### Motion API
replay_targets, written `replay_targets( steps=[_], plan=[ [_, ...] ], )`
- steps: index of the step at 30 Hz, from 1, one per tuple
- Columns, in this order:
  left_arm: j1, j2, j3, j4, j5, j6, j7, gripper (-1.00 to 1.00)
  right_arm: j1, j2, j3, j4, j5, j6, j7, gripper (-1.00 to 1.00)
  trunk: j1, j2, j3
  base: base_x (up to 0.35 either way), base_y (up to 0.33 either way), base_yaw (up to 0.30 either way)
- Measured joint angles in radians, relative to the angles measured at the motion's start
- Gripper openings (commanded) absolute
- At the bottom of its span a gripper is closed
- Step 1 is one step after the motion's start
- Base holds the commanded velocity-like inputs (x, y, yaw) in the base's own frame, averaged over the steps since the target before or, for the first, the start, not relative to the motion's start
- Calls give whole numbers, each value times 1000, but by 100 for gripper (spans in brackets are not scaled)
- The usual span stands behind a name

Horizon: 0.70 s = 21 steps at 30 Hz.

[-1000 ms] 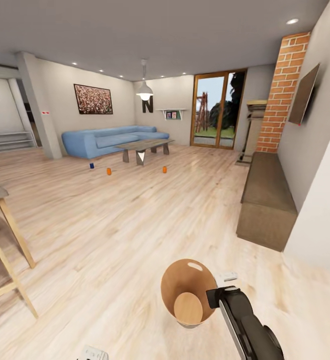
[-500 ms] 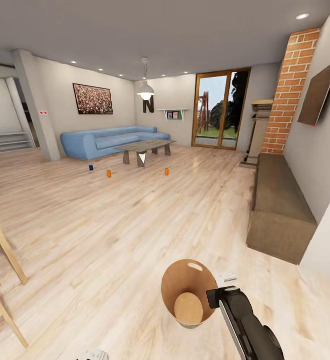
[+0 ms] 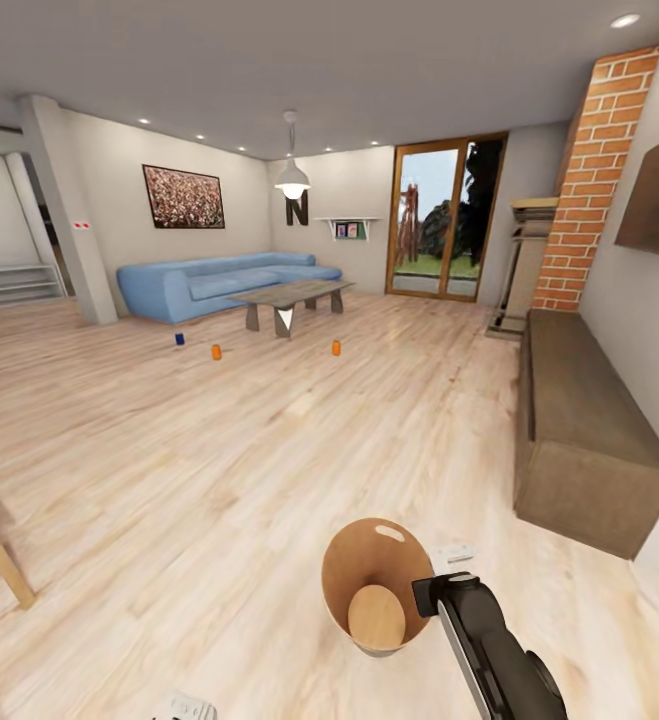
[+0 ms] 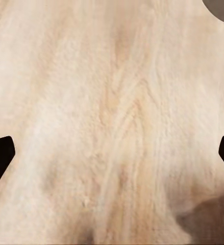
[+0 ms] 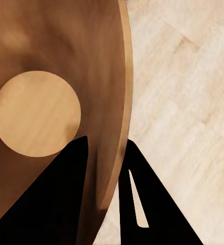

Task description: Put the three can of soda from the living room inside the tash can in the kitchen.

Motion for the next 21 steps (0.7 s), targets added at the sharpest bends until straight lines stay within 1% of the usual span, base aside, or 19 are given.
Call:
replay_targets(
  steps=[21],
  plan=[
    [0, 0, 2, 2, 0, 0, 0, 100, 0, 0, -1, 2, 1, -3, 0, -100, 0, 0, 0, 339, 4, 0]
  ],
)
